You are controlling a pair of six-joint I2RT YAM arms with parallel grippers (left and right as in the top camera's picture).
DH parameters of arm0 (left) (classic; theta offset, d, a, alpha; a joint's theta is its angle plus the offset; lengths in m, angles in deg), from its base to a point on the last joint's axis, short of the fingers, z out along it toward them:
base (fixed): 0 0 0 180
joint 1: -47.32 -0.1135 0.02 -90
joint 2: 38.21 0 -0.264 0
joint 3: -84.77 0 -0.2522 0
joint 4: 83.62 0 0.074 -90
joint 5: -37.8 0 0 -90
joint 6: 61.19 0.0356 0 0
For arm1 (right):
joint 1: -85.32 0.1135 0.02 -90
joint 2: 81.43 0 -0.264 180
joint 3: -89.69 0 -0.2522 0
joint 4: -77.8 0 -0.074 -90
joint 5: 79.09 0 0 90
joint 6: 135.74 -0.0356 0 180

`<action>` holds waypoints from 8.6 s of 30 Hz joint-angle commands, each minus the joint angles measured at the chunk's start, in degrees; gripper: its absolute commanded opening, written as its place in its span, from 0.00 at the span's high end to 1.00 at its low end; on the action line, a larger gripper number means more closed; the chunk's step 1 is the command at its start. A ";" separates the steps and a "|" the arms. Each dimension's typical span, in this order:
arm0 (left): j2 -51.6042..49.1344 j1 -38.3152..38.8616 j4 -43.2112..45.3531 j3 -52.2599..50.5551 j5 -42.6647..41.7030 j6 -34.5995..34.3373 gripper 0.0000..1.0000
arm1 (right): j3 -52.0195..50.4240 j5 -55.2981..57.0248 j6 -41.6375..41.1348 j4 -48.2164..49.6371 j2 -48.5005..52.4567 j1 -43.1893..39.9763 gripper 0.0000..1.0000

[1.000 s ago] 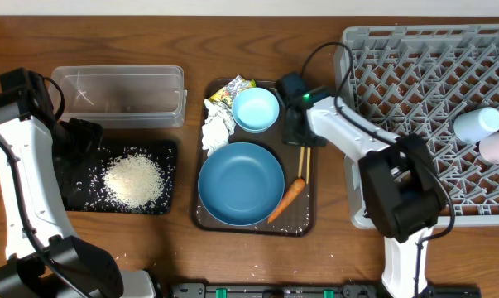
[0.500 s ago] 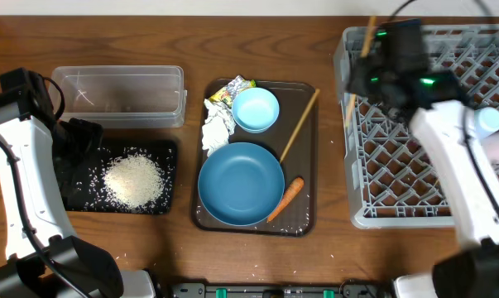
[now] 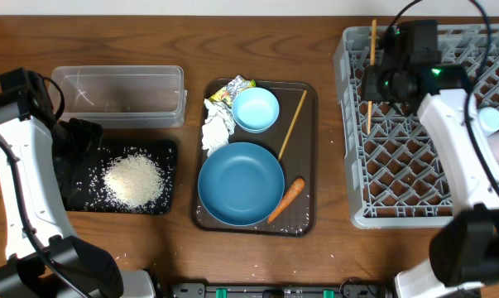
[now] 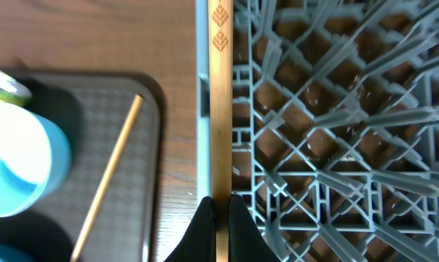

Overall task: Sort waste into correct bins and load items into the dishwasher rack
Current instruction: 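Carry the chopstick with the right gripper into the dish rack, then return the right gripper to the second chopstick and grasp it, then carry the second chopstick into the dish rack and release it, then reach the right gripper down to the rim of the blue plate, then grasp the blue plate edge with the right gripper and lift it, then carry the blue plate into the back of the rack and release it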

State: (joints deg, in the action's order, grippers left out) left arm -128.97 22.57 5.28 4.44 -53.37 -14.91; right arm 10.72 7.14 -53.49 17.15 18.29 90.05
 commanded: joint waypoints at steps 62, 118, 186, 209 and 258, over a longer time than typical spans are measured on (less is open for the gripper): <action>-0.55 -0.20 -0.17 0.50 0.31 -0.52 0.01 | -0.28 9.16 -46.03 4.50 23.85 24.02 0.61; -0.55 -0.20 -0.17 0.50 0.31 -0.52 0.01 | 1.07 5.46 3.93 3.10 3.61 2.40 0.53; -0.55 -0.20 -0.17 0.50 0.31 -0.52 0.01 | 1.09 0.76 -5.68 1.07 20.41 60.13 0.48; -0.55 -0.20 -0.17 0.50 0.31 -0.52 0.01 | 7.26 -1.18 -8.50 -1.49 19.98 59.76 0.99; -0.55 -0.20 -0.17 0.50 0.31 -0.52 0.01 | 12.96 -72.83 9.97 10.64 7.19 -19.32 0.99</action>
State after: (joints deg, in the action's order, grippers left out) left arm -128.97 22.57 5.25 4.44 -53.37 -14.91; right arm 23.13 -57.76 -45.03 25.63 22.36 72.26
